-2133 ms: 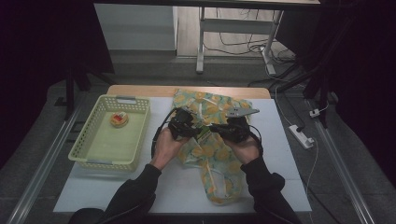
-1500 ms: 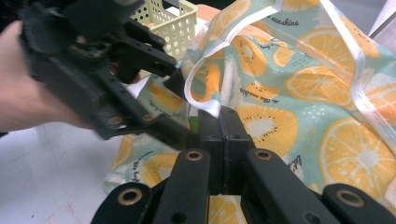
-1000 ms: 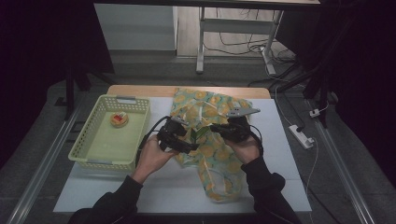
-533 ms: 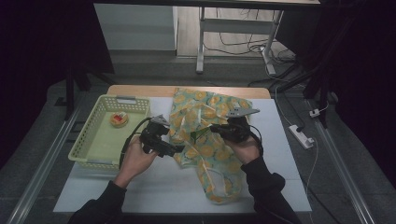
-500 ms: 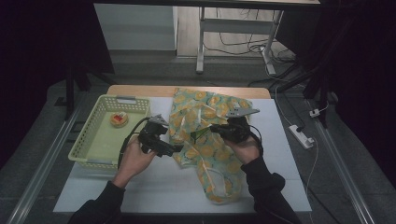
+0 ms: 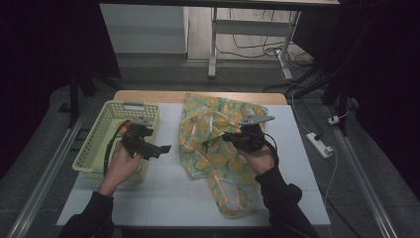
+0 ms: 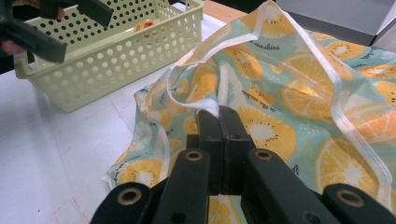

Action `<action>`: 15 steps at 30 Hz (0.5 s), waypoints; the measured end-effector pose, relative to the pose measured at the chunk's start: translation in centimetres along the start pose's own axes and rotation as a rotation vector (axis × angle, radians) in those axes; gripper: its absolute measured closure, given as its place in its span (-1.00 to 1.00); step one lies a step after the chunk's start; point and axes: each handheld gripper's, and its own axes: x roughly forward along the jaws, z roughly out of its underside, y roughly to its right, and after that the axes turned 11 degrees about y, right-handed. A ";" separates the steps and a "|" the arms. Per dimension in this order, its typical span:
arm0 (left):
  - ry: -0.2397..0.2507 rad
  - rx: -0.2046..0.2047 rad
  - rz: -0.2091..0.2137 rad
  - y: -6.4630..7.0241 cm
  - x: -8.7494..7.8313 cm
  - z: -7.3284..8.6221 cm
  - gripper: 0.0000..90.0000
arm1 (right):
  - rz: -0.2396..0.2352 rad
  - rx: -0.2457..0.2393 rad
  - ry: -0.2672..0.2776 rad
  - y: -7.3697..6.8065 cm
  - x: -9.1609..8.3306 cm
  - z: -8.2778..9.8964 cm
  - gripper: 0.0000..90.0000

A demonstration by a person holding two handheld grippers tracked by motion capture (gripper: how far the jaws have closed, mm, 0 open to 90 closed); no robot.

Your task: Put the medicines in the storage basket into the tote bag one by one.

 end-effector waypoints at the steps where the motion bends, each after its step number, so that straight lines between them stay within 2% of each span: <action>1: 0.000 -0.006 -0.005 -0.4 -0.2 0.1 -1.00 | 0.000 0.000 0.000 0.0 0.0 0.0 0.99; 9: 0.039 -0.042 -0.042 -3.5 -1.5 0.8 -1.00 | -0.001 0.003 0.000 0.0 0.0 0.0 0.99; 15: 0.024 -0.048 -0.110 -5.4 -1.9 1.3 -1.00 | -0.001 0.003 0.000 0.0 0.0 0.0 0.99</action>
